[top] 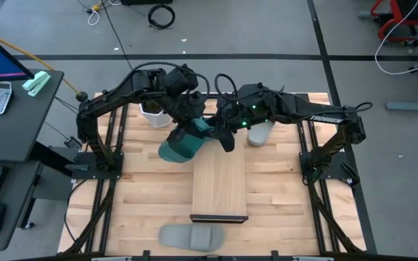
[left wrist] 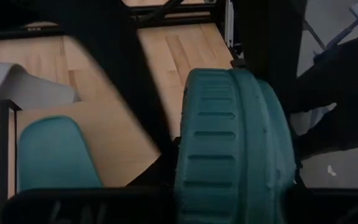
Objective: Pick and place slides into the shelf
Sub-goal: Put the green slide on the shelf
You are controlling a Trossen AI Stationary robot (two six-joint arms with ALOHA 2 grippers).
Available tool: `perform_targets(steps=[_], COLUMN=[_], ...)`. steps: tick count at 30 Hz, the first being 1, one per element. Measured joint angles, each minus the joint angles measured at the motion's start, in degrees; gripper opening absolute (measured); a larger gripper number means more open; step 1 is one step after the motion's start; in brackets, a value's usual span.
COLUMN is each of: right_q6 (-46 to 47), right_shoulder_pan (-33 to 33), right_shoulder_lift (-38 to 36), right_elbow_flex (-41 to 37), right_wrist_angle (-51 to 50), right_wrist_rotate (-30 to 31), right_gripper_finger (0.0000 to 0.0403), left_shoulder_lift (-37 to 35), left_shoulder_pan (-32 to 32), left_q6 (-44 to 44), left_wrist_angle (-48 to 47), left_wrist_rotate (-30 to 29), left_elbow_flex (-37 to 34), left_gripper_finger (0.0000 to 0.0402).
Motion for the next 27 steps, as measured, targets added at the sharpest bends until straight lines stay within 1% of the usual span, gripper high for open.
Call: perform_targets(steps=[4,5,7,12,13,15,17,20,23,25,27], right_q6=[-0.8,-1.0,-1.4,-1.9,-2.0,-2.8,-3.0,-3.3,-4.4,-4.8,-5.5], right_shoulder_pan=[-0.2,-0.3,-0.3,-0.3,-0.5,-0.8,-0.9,-1.4,-1.8,-2.0,-2.2], right_shoulder_lift=[0.0,0.0,0.0,-0.1,-0.1,-0.1,-0.4,-1.7,-3.5,-4.6,-5.7], right_elbow_flex=[0.0,0.0,0.0,0.0,0.0,-0.1,-0.2,-0.2,-0.1,-0.1,-0.1], right_wrist_angle=[0.1,0.0,0.0,-0.1,0.3,0.1,-1.4,-2.2,-4.0,-5.1,-5.9], right_wrist_rotate=[0.6,0.8,0.9,0.4,0.2,0.1,0.0,-0.1,0.4,2.4,5.2], right_gripper_finger=[0.0091,0.0078,0.0077,0.0075,0.0075,0.0074,0.0073,0.0073,0.0073,0.0073,0.0073], left_shoulder_lift=[0.0,0.0,0.0,-0.2,-0.2,-0.1,-0.1,-0.1,-0.3,-0.4,-1.9], left_shoulder_pan=[0.0,0.0,0.0,-0.1,-0.1,-0.1,0.0,0.0,0.3,0.8,1.2], left_q6=[-0.4,-0.5,-0.4,-0.9,-0.8,-1.4,-1.7,-1.4,-1.0,-0.9,-1.5], left_wrist_angle=[0.0,0.0,0.2,1.1,2.7,2.7,2.7,2.4,1.5,1.2,2.0], left_wrist_rotate=[-0.2,-0.2,-0.7,-2.8,-3.0,-4.0,-4.3,-6.1,-7.7,-8.5,-9.4], left_elbow_flex=[0.0,0.0,0.0,0.0,0.2,1.0,2.2,4.7,7.7,9.7,9.2], left_gripper_finger=[0.0068,0.0068,0.0075,0.015,0.0164,0.0185,0.0197,0.0202,0.0192,0.0183,0.0174])
